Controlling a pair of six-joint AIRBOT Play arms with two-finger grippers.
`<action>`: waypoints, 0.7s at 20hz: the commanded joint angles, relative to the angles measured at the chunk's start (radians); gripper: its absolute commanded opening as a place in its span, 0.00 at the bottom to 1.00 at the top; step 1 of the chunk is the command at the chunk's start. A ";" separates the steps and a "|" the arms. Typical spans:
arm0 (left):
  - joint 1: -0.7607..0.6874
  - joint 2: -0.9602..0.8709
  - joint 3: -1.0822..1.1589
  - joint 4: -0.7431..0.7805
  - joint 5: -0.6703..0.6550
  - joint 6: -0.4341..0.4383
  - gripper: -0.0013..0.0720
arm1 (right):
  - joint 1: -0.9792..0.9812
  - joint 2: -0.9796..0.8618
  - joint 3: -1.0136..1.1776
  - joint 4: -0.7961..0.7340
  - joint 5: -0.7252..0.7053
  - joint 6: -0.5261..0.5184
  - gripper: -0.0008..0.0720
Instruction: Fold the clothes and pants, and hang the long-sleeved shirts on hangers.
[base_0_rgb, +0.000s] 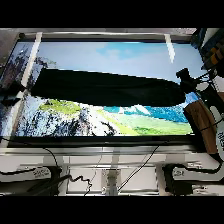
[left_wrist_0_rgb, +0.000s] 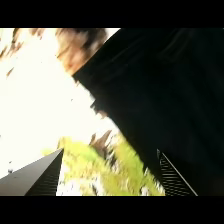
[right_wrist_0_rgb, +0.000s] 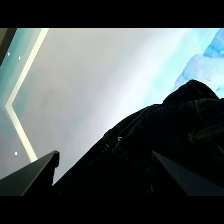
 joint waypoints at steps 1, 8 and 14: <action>0.048 -0.043 -0.078 -0.206 -0.062 0.091 0.99 | 0.000 0.001 0.002 -0.032 0.015 0.000 0.89; -0.084 -0.209 -0.079 -0.419 0.298 0.113 0.98 | 0.000 0.001 0.002 -0.032 0.013 0.000 0.89; -0.198 -0.266 -0.077 -0.433 0.609 0.113 0.53 | 0.000 0.001 0.002 -0.032 0.015 0.001 0.89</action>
